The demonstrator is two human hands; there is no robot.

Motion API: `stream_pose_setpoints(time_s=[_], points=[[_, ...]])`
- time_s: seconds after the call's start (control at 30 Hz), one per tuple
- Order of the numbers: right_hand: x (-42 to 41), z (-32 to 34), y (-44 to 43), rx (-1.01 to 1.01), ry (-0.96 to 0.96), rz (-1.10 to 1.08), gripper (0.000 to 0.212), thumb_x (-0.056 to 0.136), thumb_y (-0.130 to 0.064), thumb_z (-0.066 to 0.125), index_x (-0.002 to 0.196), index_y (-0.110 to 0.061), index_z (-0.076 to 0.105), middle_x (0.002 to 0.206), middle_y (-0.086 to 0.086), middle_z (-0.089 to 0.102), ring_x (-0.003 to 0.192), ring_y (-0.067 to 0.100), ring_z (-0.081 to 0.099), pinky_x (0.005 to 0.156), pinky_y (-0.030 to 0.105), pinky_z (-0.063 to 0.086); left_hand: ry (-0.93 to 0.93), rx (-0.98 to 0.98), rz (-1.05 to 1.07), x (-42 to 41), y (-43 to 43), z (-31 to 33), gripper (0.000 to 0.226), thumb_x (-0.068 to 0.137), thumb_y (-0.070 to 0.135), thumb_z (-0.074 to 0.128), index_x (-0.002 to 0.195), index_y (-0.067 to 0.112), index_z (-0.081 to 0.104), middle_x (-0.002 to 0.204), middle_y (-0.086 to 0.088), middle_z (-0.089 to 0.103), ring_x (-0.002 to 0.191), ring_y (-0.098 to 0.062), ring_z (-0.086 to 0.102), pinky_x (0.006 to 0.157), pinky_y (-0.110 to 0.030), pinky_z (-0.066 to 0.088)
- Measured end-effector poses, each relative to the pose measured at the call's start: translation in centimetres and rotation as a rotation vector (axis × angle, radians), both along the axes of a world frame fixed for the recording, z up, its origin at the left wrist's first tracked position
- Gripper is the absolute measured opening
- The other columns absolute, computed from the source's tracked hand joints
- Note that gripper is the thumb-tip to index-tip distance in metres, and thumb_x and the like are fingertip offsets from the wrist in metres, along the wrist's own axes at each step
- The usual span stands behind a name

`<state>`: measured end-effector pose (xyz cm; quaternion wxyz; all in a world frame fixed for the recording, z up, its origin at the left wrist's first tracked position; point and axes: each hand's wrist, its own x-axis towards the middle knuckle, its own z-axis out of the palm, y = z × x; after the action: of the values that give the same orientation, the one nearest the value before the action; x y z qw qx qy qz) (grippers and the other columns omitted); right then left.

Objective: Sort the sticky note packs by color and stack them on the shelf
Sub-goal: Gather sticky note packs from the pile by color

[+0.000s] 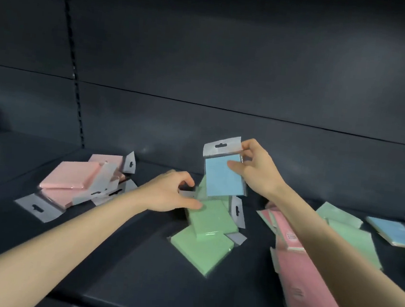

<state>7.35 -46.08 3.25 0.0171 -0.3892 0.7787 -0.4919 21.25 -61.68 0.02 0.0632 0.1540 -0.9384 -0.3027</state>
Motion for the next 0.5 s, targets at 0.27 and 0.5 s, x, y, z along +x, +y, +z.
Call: stream_pose_setpoints(time_s=[0.27,0.5], points=[[2.6,-0.4,-9.4,0.123,0.058,-0.039,0.03,0.087,-0.013,0.063,0.109,-0.015,0.043,0.096,0.004,0.054,0.068,0.015,0.049,0.06,0.022,0.043,0.075,-0.244,-0.052,1.9,-9.6,2.3,0.043,0.084,0.04,0.064,0.122,0.023,0.052,0.121,0.004,0.052,0.117,-0.015,0.048,0.1,-0.033,0.039],[3.5,-2.7,-14.8,0.275,0.022,-0.118,0.033,0.085,-0.014,0.064,0.108,-0.009,0.041,0.081,-0.001,0.046,0.071,0.02,0.05,0.067,0.036,0.051,0.024,-0.376,-0.129,2.1,-15.3,1.9,0.04,0.088,0.034,0.058,0.125,0.021,0.049,0.124,0.001,0.052,0.119,-0.021,0.044,0.099,-0.035,0.037]])
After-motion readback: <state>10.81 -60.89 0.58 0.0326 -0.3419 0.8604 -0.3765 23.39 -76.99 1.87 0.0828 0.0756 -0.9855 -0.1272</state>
